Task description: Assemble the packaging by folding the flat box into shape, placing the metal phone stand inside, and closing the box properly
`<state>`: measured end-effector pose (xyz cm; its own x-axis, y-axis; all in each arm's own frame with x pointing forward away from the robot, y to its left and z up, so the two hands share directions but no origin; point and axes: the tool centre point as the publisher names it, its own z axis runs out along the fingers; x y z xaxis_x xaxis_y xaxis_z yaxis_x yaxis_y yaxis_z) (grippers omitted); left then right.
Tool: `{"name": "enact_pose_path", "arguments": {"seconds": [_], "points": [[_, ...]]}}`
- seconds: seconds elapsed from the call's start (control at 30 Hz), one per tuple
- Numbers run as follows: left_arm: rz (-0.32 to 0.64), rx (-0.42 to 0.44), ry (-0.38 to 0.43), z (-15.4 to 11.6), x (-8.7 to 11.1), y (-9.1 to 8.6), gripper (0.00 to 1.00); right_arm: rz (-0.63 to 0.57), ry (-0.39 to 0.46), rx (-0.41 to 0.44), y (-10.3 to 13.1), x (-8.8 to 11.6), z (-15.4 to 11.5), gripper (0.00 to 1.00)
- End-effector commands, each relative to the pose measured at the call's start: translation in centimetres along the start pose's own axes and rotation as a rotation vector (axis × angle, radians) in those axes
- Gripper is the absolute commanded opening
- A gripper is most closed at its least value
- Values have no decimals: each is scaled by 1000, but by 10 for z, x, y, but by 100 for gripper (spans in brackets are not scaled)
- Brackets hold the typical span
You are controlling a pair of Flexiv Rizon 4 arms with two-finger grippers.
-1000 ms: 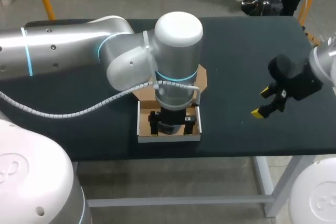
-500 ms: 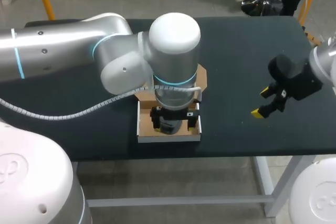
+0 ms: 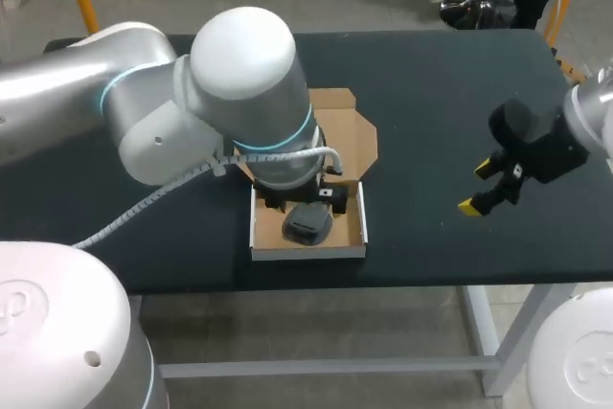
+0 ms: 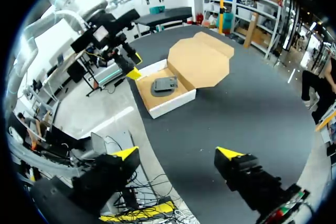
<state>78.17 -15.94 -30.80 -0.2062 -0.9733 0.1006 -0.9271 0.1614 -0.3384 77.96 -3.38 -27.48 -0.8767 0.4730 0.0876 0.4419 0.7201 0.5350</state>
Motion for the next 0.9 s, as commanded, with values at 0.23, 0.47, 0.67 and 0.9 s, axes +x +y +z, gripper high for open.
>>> {"name": "enact_pose_path", "arguments": {"seconds": [0.23,0.47,0.67,0.9], "points": [[102,17,216,-25,-36,-17,100,-2,5,-4,0,0,-2,100],[187,25,306,-35,-62,-32,100,-2,5,-4,0,0,-2,100],[230,36,343,-36,-83,-48,100,-2,5,-4,0,0,-2,100],[298,62,415,-33,-105,-65,100,-2,5,-4,0,0,-2,100]]}}
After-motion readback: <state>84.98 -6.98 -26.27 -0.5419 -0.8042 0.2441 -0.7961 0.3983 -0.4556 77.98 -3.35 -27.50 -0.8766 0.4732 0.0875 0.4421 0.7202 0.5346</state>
